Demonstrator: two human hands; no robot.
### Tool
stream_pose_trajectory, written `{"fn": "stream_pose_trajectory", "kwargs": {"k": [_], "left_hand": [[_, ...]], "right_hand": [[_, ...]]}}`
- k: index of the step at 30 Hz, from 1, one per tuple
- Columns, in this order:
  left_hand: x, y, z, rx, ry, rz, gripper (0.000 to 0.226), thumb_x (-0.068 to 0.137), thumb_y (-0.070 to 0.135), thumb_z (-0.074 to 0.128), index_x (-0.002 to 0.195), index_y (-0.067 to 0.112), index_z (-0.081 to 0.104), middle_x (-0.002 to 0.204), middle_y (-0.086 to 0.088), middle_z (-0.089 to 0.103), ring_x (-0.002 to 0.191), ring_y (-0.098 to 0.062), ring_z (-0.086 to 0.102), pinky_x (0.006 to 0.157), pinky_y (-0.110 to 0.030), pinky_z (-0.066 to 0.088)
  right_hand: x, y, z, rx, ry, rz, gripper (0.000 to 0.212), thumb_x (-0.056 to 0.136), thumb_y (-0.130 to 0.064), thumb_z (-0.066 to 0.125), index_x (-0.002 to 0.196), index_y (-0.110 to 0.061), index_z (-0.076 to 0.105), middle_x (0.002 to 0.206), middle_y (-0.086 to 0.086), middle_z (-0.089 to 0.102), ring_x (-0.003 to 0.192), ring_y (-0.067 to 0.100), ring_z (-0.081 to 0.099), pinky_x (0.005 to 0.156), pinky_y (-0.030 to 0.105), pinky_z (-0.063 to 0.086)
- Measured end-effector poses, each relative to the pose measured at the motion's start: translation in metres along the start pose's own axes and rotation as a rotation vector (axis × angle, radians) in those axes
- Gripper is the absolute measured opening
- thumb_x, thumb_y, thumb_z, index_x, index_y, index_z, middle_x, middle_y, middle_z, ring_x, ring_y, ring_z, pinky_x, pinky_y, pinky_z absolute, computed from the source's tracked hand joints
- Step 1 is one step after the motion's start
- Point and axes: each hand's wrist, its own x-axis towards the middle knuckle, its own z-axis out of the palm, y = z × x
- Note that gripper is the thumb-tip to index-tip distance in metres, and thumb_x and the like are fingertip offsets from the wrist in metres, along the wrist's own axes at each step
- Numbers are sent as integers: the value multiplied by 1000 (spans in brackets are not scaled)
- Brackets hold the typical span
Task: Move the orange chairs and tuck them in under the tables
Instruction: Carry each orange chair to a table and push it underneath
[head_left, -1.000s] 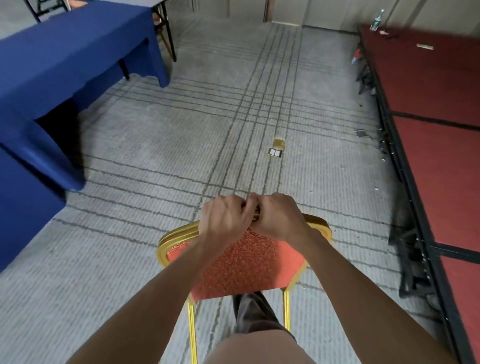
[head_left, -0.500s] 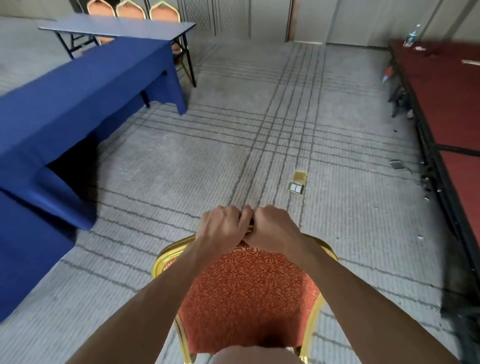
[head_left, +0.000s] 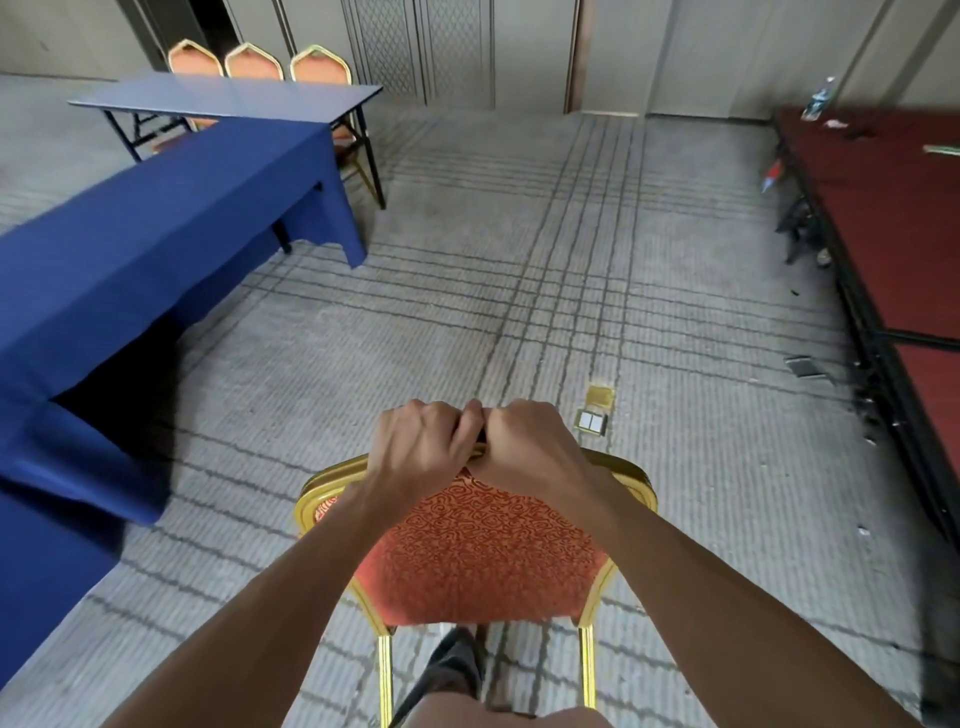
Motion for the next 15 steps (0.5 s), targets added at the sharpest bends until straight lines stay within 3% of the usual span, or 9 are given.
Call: {"fn": "stream_pose_trajectory", "kwargs": {"k": [3,6,8,11,13,14,15], "left_hand": [[26,-12,20,-66,1,6,35,95,37,36,72,19,55,47,1,47,41,-22,39,42,-26,35],[59,-29,44,-60,-52,64,26,94,28,48,70,17,52,48,2,44,40,-18,32,40,-25,32],[81,-36,59,-81,-78,94,25,92,26,44,72,18,57,50,3,49,38,-17,36,39,-21,23],[125,-51,94,-145,-34,47,33,97,32,43,67,24,54,46,11,35,40,-9,34,40,-21,32],[153,-56,106,-200,-37,53,21,98,28,49,81,21,59,50,16,38,41,-9,36,41,-24,40],[170,-59,116,-200,-37,123,11,95,22,52,95,16,61,55,10,48,40,-16,41,39,-26,41],[184,-65,124,-164,-15,157,16,92,17,55,106,11,59,60,1,54,39,-21,44,36,-27,41]], "right_hand": [[26,21,14,-34,49,-18,21,83,-34,56,78,-15,66,47,-7,43,44,19,48,48,29,43],[61,49,38,-78,70,11,17,79,-33,60,72,-18,63,49,-3,55,42,20,53,43,27,43],[82,69,49,-102,18,38,18,80,-34,56,68,-21,59,49,-5,54,41,17,50,42,27,43],[126,107,60,-101,-57,39,20,77,-33,56,62,-21,52,46,-7,45,39,16,44,42,25,38],[154,129,52,-74,-58,40,20,74,-32,64,61,-22,52,46,-5,50,41,17,49,43,25,38],[171,141,48,-70,-60,35,21,74,-31,65,62,-22,51,48,-3,53,43,18,52,45,26,39],[187,150,44,-71,-91,50,20,76,-32,63,64,-22,50,51,-1,56,47,20,55,47,27,41]]}}
